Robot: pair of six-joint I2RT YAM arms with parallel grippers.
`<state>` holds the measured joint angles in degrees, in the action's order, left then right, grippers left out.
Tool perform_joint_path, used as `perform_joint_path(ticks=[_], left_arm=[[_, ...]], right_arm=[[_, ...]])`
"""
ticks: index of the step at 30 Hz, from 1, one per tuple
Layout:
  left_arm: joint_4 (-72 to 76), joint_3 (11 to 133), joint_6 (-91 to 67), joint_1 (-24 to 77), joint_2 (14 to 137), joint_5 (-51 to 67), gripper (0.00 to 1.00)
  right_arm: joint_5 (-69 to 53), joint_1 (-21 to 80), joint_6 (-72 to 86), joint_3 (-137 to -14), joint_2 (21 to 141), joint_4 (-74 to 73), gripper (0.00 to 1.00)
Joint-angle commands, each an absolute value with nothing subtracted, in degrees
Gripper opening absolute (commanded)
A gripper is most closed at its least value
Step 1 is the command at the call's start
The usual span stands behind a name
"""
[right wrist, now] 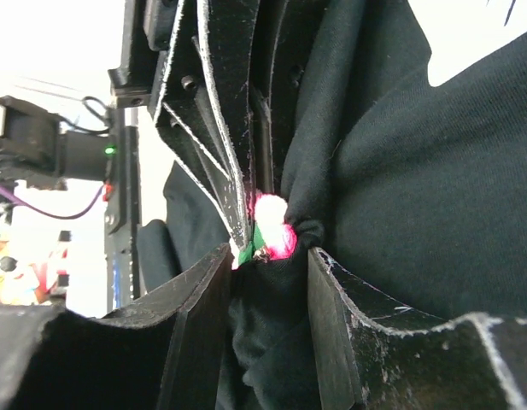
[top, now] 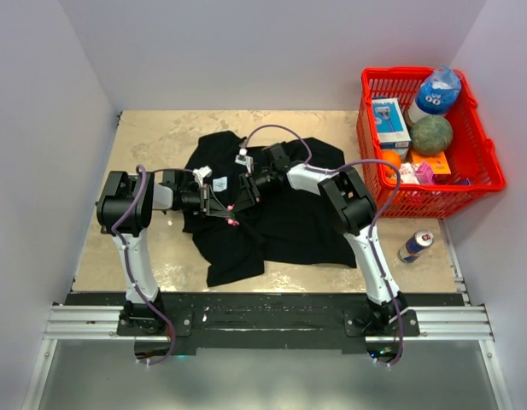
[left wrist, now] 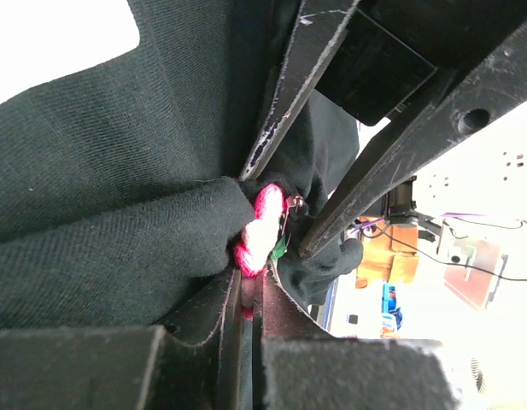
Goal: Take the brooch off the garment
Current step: Remove the brooch from the clothes.
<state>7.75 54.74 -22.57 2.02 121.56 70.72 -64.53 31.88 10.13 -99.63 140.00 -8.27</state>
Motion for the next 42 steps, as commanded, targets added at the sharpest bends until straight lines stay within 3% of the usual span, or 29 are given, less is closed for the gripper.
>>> perform_joint_path(ticks=[1,6,11,26,33,39,42], left_arm=[[9.58,53.00,-20.13,2.20,123.22,62.14,0.00],[9.14,53.09,-20.04,2.20,123.13,61.61,0.00],[9.23,53.44,-20.04,2.20,123.40,61.61,0.00],[9.58,53.53,-20.83,2.20,123.22,62.05,0.00],[10.54,53.61,-21.44,2.20,123.66,62.23,0.00],[10.64,53.70,-21.45,2.20,123.75,62.49,0.00],[10.55,53.44,-21.18,2.20,123.75,62.49,0.00]], right_arm=[[-58.02,32.26,6.16,-99.23,134.75,-15.38,0.44],[-49.49,32.34,0.35,-102.04,130.87,-19.77,0.46],[-48.35,33.04,0.26,-101.52,130.17,-19.69,0.38],[-36.66,37.71,-6.94,-98.09,131.04,-25.13,0.28],[-33.23,37.97,-9.75,-94.67,128.85,-27.68,0.28],[-32.08,37.88,-9.23,-92.89,126.83,-27.42,0.34],[-38.91,35.52,-5.99,-95.45,126.91,-24.27,0.34]])
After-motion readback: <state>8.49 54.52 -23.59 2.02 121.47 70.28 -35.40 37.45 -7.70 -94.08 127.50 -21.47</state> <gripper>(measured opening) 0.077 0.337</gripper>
